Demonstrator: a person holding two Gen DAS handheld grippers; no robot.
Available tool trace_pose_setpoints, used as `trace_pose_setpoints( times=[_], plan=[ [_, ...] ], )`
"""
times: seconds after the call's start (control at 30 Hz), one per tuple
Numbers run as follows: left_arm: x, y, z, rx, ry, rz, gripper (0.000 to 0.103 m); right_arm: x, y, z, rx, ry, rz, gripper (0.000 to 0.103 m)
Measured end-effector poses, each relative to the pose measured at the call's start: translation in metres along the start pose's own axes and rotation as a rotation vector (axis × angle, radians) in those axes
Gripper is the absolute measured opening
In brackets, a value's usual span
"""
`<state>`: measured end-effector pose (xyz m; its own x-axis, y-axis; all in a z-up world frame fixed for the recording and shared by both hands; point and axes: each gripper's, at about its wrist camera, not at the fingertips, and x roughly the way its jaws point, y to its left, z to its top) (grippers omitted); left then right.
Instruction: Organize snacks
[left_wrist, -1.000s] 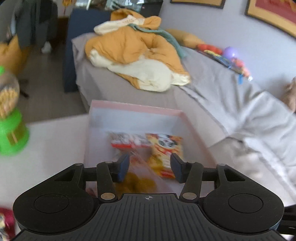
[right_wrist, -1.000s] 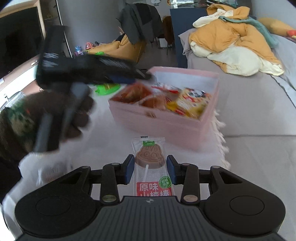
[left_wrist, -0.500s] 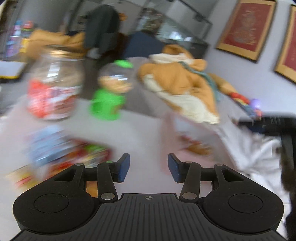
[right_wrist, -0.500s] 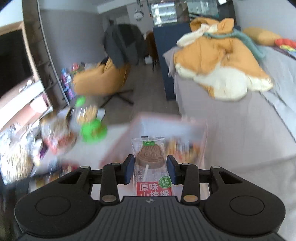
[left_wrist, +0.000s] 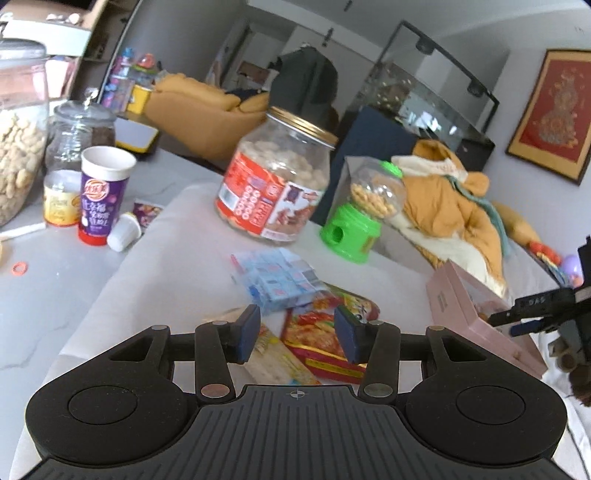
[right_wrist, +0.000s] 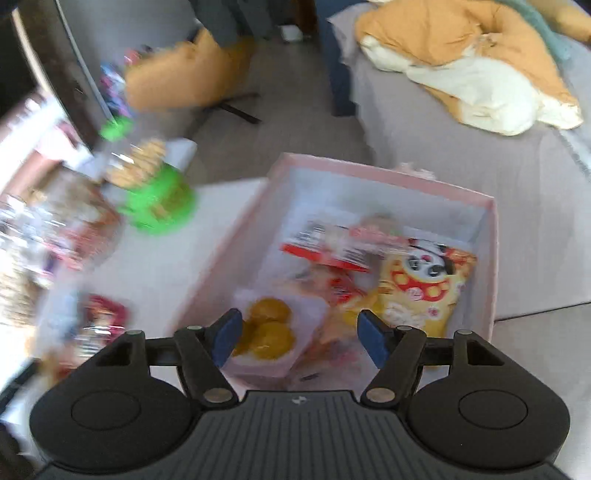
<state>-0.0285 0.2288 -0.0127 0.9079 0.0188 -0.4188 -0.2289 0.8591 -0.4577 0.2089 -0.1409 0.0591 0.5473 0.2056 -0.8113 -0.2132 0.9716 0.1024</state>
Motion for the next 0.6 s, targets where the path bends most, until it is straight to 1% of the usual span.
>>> trace_pose_setpoints(
  times=[0.03,0.07,0.1,0.13,0.2,0.27,0.3,0.33,0.37,0.43,0.47,0.53,0.6],
  plan=[
    [0.000,0.003,0.000,-0.015,-0.005,0.000,0.050,0.005,0.003,0.000,-0.022,-0.010,-0.085,0.074],
    [-0.001,0.007,0.001,-0.033,-0.012,0.005,0.050,0.003,0.006,0.000,-0.041,-0.054,-0.162,0.074],
    [0.000,0.009,0.002,-0.046,-0.018,0.015,0.050,0.002,0.011,-0.001,-0.052,-0.070,-0.218,0.074],
    [0.000,0.012,0.002,-0.061,-0.026,0.034,0.050,-0.001,0.016,-0.001,-0.058,-0.084,-0.253,0.074],
    [-0.004,0.018,0.003,-0.092,-0.048,0.077,0.050,-0.012,0.031,-0.004,-0.065,-0.117,-0.204,0.074],
    [-0.007,0.027,0.005,-0.135,-0.066,0.107,0.050,-0.023,0.059,-0.009,-0.085,-0.133,-0.101,0.075],
    [-0.010,0.033,0.005,-0.163,-0.074,0.118,0.050,-0.026,0.074,-0.011,-0.103,-0.129,-0.043,0.076],
    [-0.012,0.038,0.005,-0.191,-0.081,0.131,0.050,-0.023,0.093,-0.013,-0.125,-0.113,0.022,0.082],
    [-0.014,0.043,0.005,-0.212,-0.086,0.141,0.050,-0.019,0.110,-0.014,-0.149,-0.090,0.079,0.086],
    [-0.017,0.049,0.005,-0.238,-0.089,0.157,0.050,-0.005,0.152,-0.018,-0.201,-0.049,0.175,0.087],
    [-0.017,0.049,0.004,-0.238,-0.086,0.154,0.050,0.006,0.176,-0.021,-0.229,-0.039,0.195,0.087],
    [-0.016,0.047,0.002,-0.223,-0.070,0.140,0.050,0.026,0.218,-0.025,-0.272,-0.049,0.199,0.087],
    [-0.013,0.043,0.001,-0.198,-0.056,0.136,0.050,0.047,0.251,-0.020,-0.309,-0.050,0.210,0.087]
  ],
)
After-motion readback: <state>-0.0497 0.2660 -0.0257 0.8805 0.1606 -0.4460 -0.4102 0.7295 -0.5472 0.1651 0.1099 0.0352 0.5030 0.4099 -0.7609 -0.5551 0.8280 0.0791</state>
